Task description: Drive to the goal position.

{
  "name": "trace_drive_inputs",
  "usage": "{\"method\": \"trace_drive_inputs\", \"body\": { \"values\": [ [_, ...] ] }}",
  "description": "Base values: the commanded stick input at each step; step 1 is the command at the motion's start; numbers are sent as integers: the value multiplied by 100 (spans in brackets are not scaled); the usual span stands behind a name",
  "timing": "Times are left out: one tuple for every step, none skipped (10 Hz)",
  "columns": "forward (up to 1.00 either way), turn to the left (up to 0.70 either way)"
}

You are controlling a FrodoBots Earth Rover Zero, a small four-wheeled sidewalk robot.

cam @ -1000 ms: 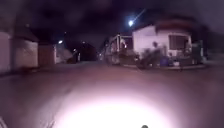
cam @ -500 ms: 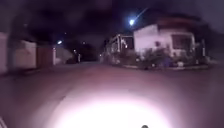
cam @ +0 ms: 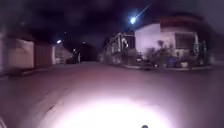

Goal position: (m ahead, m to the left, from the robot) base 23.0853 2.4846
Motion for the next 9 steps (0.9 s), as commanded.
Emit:
{"method": "trace_drive_inputs", "body": {
  "values": [
    [70,0],
    [70,0],
    [70,0],
    [70,0],
    [70,0],
    [70,0],
    [70,0],
    [70,0],
    [70,0]
  ]
}}
